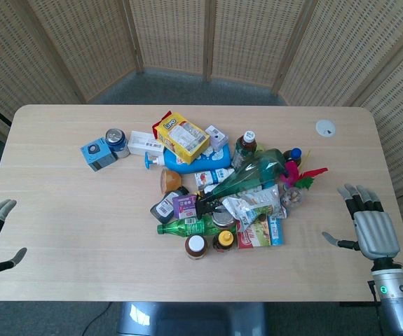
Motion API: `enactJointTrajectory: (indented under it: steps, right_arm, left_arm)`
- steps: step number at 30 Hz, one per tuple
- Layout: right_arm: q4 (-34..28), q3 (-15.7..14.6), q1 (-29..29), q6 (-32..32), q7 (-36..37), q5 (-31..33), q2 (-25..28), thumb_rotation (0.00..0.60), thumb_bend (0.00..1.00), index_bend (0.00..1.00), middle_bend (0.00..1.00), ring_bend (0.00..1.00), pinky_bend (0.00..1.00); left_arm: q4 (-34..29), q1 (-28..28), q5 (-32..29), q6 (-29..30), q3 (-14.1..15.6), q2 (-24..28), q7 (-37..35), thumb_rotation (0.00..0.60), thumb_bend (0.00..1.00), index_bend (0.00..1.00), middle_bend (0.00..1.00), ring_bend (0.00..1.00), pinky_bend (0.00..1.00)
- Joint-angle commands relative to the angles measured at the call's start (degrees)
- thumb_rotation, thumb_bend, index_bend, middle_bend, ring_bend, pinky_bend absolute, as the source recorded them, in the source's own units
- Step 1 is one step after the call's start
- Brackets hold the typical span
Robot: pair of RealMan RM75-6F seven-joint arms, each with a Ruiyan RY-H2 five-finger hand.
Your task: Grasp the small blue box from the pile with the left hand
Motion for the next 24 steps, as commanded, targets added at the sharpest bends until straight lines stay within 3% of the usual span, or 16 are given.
enactJointTrajectory:
  steps: [1, 13, 24]
  right_arm:
    - [-0.27, 0.14, 0.05, 0.09, -0.34, 0.09, 0.03, 0.385, 0.18, 0.0, 0.0, 0.0, 0.0]
    - [-1.08, -0.05, -0.9, 1.34, -0.49, 0.04, 0.64, 0.389, 0.18, 0.0, 0.0, 0.0, 0.0]
    - [-1.83, -0.05, -2.22, 2.31, -0.32, 1.03, 2.55, 0.39, 0.18, 0.0, 0.0, 0.0, 0.0]
  left_arm:
    - [0.19, -0.22, 0.04, -0.35, -0.06, -0.14, -0.1, 0.6, 0.32, 0.0, 0.0, 0.0, 0.0]
    - [1.36, -3.06, -1.54, -4.1, -1.61, 0.97, -0.4, 0.6, 0.31, 0.0, 0.0, 0.0, 0.0]
    - [11.38, -12.98, -12.83, -19.69, -6.51, -2.62, -0.93, 0.6, 0.31, 0.0, 0.0, 0.0, 0.0]
